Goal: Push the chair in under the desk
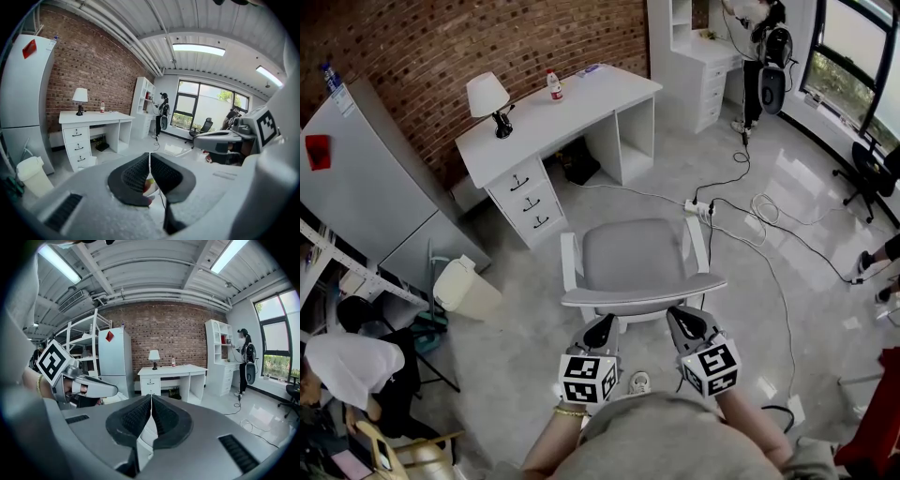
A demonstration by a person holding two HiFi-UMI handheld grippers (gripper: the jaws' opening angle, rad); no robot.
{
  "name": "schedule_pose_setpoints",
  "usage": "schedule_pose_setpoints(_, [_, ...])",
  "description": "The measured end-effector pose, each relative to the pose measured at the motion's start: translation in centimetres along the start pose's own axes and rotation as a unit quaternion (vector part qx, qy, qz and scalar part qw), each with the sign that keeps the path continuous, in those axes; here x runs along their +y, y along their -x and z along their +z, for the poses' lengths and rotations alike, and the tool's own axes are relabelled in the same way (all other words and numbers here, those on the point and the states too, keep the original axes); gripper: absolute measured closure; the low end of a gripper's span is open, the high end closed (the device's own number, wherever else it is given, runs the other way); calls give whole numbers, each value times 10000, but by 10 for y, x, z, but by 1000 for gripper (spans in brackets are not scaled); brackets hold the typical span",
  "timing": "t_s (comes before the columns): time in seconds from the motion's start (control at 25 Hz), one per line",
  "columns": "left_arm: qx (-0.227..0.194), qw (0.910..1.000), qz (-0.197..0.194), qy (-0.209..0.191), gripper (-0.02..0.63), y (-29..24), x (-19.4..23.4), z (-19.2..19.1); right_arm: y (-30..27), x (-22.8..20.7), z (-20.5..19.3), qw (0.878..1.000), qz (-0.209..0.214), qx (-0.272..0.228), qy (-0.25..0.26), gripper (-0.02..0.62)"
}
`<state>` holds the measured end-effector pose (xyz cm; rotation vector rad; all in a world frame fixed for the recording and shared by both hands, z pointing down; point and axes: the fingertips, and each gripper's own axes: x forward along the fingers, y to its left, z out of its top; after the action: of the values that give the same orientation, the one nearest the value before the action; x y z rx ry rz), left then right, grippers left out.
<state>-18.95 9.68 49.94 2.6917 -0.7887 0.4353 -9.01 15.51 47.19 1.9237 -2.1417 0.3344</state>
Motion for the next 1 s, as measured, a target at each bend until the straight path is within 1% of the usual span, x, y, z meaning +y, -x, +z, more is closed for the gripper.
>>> schedule_pose_setpoints(0.2, [131,9998,-101,-76,594,-12,5,1,-11,-8,-5,9998,-65,185,92,585])
schedule_pose_setpoints(0.4, [286,9991,-151,-259,591,-23,14,-3,-20,-16,-10,9992,-164,353,115,584])
schedule_pose_setpoints(0.44, [322,9989,-181,-305,582,-25,15,-3,-21,-17,-12,9989,-165,405,157,584])
schedule_pose_setpoints(0.52, [420,9979,-276,-401,532,-29,16,-5,-24,-20,-16,9981,-136,540,268,570])
schedule_pose_setpoints(0.6, [541,9964,-393,-526,479,-33,17,-8,-28,-21,-20,9970,-74,677,374,505])
schedule_pose_setpoints(0.64, [605,9953,-444,-616,459,-35,17,-10,-30,-22,-21,9964,-52,729,422,495])
schedule_pose_setpoints(0.8, [900,9875,-590,-1148,416,-42,18,-16,-36,-28,-24,9948,17,882,507,472])
schedule_pose_setpoints(0.88, [1066,9814,-657,-1456,406,-46,20,-22,-39,-32,-27,9936,65,972,567,469])
schedule_pose_setpoints(1.0, [1305,9704,-795,-1872,403,-52,22,-29,-43,-35,-34,9881,246,1233,881,466])
